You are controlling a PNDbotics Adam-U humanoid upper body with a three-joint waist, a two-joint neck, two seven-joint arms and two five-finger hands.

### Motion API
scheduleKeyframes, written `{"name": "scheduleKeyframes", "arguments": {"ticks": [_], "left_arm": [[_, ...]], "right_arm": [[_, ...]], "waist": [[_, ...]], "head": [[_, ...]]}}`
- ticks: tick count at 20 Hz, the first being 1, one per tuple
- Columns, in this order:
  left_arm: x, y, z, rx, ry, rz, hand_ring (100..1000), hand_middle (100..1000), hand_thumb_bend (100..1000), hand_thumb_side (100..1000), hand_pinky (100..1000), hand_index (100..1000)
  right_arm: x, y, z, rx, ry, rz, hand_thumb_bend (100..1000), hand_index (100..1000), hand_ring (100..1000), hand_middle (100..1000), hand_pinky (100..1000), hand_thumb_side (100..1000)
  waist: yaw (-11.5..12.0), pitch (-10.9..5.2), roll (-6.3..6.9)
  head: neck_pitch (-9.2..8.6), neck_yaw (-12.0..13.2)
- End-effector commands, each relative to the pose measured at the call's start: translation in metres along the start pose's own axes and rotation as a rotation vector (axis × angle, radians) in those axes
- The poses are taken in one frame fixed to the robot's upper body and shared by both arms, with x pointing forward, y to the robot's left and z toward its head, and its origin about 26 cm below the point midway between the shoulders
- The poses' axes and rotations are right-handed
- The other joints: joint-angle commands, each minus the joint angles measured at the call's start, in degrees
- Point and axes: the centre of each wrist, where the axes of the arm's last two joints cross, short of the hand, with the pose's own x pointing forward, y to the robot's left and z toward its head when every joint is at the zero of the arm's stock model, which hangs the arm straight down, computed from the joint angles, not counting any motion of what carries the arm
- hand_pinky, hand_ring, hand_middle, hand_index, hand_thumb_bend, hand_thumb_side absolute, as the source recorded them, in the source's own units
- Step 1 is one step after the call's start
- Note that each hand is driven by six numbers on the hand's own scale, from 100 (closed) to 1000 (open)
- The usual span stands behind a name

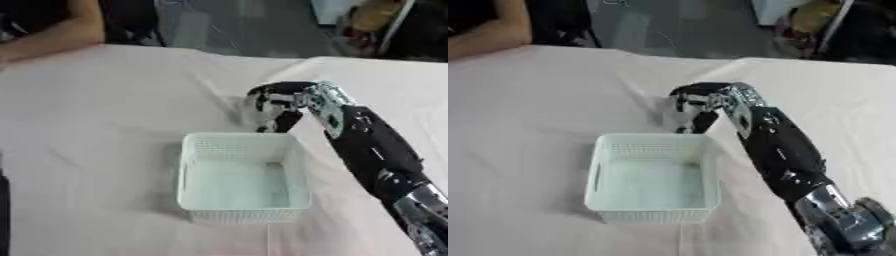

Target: Pick up objects on the table and place them in the box.

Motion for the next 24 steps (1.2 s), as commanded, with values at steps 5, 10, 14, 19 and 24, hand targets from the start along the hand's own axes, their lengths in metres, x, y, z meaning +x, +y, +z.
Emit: {"name": "scheduleKeyframes", "arguments": {"ticks": [5, 10, 14, 19, 24], "left_arm": [[0.004, 0.0, -0.005, -0.022, -0.015, -0.006, 701, 726, 539, 881, 679, 873], [0.004, 0.0, -0.005, -0.023, -0.014, -0.005, 701, 726, 539, 880, 679, 873], [0.004, 0.0, -0.005, -0.023, -0.014, -0.004, 702, 726, 539, 881, 680, 873], [0.004, 0.001, -0.005, -0.024, -0.011, -0.006, 702, 727, 538, 881, 679, 873], [0.004, 0.001, -0.004, -0.025, -0.006, -0.009, 702, 727, 537, 882, 680, 873]], "right_arm": [[0.003, -0.04, 0.019, -0.067, 0.012, 0.063, 100, 323, 319, 337, 100, 100], [0.005, -0.041, 0.019, -0.067, 0.014, 0.065, 100, 322, 318, 335, 100, 100], [0.006, -0.043, 0.02, -0.073, 0.005, 0.071, 100, 321, 317, 335, 100, 100], [0.009, -0.05, 0.026, -0.103, -0.03, 0.088, 100, 320, 317, 334, 100, 100], [0.019, -0.069, 0.042, -0.157, -0.062, 0.131, 100, 317, 318, 332, 100, 100]], "waist": [[-0.1, -1.32, 0.17], [-0.09, -1.34, 0.16], [-0.1, -1.35, 0.16], [-0.29, -1.41, 0.22], [-0.55, -1.56, 0.31]], "head": [[-0.8, -0.95], [-0.88, -0.96], [-0.95, -0.95], [-0.99, -0.92], [-0.99, -0.93]]}}
